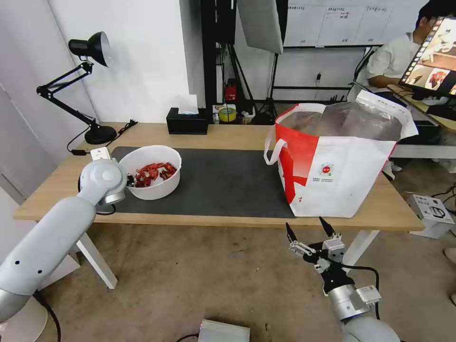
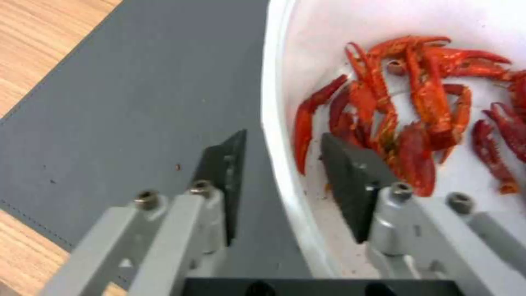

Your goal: Pick up the trash from the table and place it into the takeout bag.

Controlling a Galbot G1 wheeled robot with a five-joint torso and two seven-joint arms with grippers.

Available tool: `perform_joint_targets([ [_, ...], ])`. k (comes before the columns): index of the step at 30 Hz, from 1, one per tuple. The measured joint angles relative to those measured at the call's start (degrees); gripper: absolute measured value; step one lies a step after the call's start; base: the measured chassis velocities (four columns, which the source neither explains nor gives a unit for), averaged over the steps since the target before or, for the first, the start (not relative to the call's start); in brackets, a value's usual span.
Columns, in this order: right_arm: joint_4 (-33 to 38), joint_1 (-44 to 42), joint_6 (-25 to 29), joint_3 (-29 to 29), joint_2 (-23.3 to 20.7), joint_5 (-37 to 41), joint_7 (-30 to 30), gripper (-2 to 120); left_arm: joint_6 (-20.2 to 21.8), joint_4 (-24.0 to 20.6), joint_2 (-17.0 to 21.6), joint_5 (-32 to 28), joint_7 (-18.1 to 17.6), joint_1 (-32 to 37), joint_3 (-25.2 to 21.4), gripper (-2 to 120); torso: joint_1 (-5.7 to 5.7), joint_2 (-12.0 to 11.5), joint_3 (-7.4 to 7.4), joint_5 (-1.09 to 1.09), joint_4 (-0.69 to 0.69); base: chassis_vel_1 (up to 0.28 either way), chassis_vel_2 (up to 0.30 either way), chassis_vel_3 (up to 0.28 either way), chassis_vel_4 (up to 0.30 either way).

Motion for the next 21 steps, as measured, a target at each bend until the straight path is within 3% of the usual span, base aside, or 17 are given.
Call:
perform_joint_targets([
  [9,0.00,0.00,0.00,0.00,0.00,0.00,0.00,100,-1.82,-1.06,0.18,-0.39,-0.24,0.52,0.21,0,0.00,0.00,0.00,0.00,0.00,0.000,0.000,0.000,0.000],
  [21,0.00,0.00,0.00,0.00,0.00,0.00,0.00,100,-5.09,-4.25,0.85,-1.23,1.55,-0.45,0.72,0,0.00,0.00,0.00,0.00,0.00,0.000,0.000,0.000,0.000],
])
